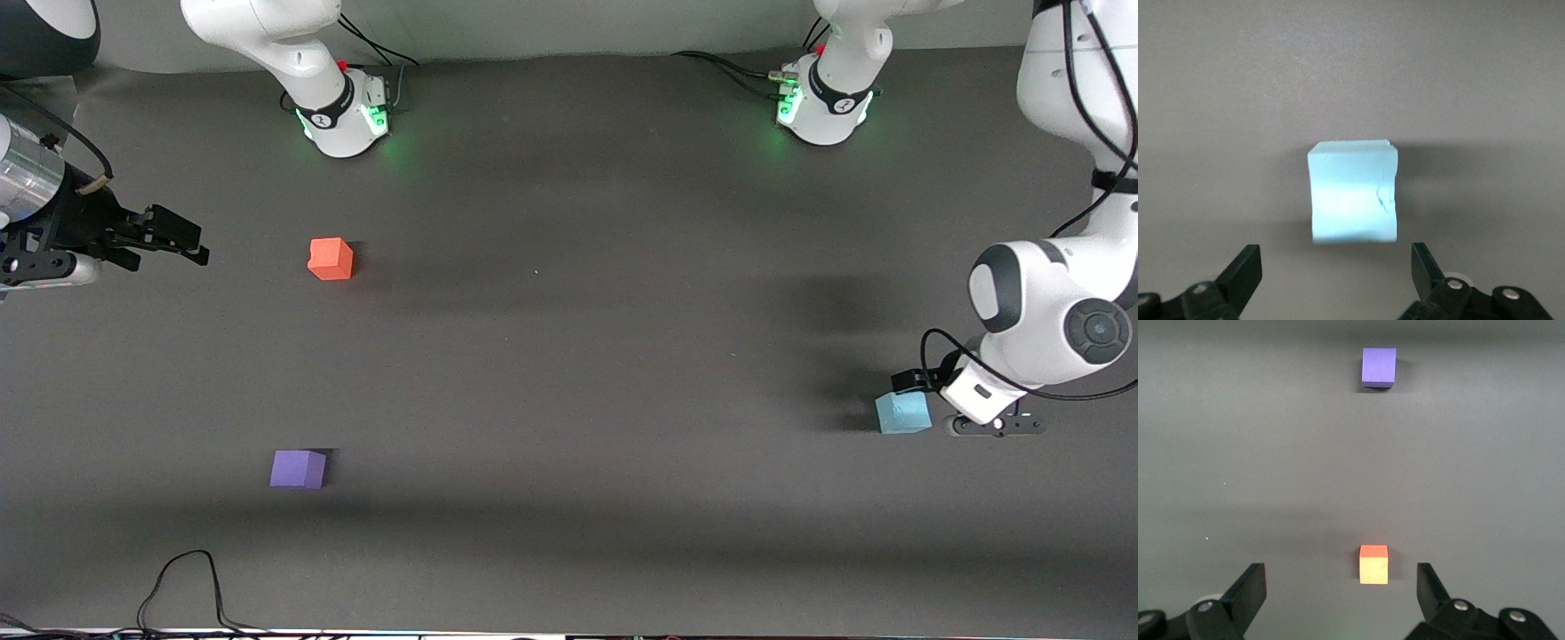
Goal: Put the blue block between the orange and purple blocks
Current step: 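Close the left gripper on the light blue cube and lift it, then carry the blue cube with the left gripper toward the table middle, then set the blue cube down, open the left gripper and withdraw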
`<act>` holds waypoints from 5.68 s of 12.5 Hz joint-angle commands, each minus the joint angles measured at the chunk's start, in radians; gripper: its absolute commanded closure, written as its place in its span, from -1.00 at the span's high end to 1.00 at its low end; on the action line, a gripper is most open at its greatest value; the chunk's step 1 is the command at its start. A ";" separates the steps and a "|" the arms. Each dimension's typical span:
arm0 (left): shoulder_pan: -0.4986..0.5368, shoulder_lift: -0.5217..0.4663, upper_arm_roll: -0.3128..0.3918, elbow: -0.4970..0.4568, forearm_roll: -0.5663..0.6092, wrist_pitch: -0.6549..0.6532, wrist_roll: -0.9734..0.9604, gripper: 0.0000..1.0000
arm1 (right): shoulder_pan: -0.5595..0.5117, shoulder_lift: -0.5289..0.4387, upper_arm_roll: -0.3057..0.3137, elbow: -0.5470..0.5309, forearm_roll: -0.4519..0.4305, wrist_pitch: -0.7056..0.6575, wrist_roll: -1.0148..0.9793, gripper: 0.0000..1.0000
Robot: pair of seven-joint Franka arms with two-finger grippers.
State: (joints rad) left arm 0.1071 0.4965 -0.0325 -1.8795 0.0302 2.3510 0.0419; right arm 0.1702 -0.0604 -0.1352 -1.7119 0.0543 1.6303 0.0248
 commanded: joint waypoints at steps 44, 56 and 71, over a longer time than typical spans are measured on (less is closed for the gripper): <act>-0.912 0.350 -0.095 0.818 0.043 -0.448 -1.017 -0.53 | 0.009 -0.006 -0.010 -0.003 -0.001 0.006 -0.020 1.00; -0.955 0.498 -0.093 0.752 0.152 -0.263 -1.122 0.63 | 0.011 -0.001 -0.010 0.000 0.001 0.005 -0.020 1.00; -0.306 -0.105 -0.113 0.435 -0.073 -0.573 -0.583 1.00 | 0.118 0.002 0.003 0.014 0.010 0.005 0.071 1.00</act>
State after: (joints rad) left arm -0.3144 0.5646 -0.1248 -1.2098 -0.0132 1.7657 -0.6839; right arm 0.2213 -0.0599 -0.1305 -1.7132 0.0572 1.6322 0.0337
